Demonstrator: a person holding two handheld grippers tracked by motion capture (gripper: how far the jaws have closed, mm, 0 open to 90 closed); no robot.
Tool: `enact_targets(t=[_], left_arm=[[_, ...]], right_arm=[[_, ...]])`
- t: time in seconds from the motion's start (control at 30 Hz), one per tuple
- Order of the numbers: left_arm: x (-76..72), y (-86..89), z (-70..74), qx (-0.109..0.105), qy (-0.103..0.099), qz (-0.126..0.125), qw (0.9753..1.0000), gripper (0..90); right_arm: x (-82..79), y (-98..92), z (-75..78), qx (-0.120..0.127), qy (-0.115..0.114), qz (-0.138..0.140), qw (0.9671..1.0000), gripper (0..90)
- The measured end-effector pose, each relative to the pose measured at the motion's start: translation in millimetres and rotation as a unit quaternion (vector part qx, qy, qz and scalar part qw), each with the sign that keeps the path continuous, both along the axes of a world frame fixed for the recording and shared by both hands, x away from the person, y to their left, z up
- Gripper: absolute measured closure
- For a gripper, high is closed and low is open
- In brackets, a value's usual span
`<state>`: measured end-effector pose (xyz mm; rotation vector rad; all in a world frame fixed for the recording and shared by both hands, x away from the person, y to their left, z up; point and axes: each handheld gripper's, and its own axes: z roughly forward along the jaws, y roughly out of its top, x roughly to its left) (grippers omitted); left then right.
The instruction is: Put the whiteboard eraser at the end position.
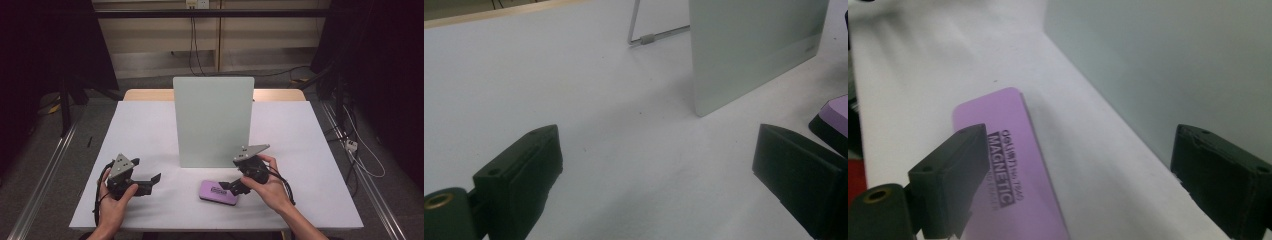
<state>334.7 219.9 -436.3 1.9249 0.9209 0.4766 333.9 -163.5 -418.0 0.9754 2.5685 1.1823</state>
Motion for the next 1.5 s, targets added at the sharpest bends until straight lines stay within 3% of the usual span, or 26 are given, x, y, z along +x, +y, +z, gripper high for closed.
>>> enact_targets(t=[0.23, 0.57, 0.87, 1.1, 1.5], left_arm=[[-0.6, 0.4, 0.5, -0.002, 0.0, 0.001, 1.0, 5.5], [-0.3, 1.3, 0.6, -0.008, 0.004, 0.011, 0.9999, 5.6], [-0.2, 1.5, 0.5, -0.011, 0.005, 0.016, 0.9998, 5.6], [-0.3, 2.9, 1.2, -0.017, 0.002, 0.021, 0.9996, 5.6], [-0.1, 7.4, 2.4, -0.019, 0.0, 0.027, 0.9994, 5.5]], right_arm=[[-5.5, -17.2, -0.6, 0.015, -0.018, -0.048, 0.9986, 8.9], [-14.2, -38.5, -7.1, 0.017, -0.048, -0.111, 0.9926, 8.9], [-21.6, -63.7, -9.3, 0.034, -0.065, -0.177, 0.9815, 9.0], [-26.9, -80.4, -13.2, 0.04, -0.069, -0.204, 0.9757, 9.2], [-39.7, -117.1, -17.2, 0.04, -0.084, -0.254, 0.9627, 9.1]])
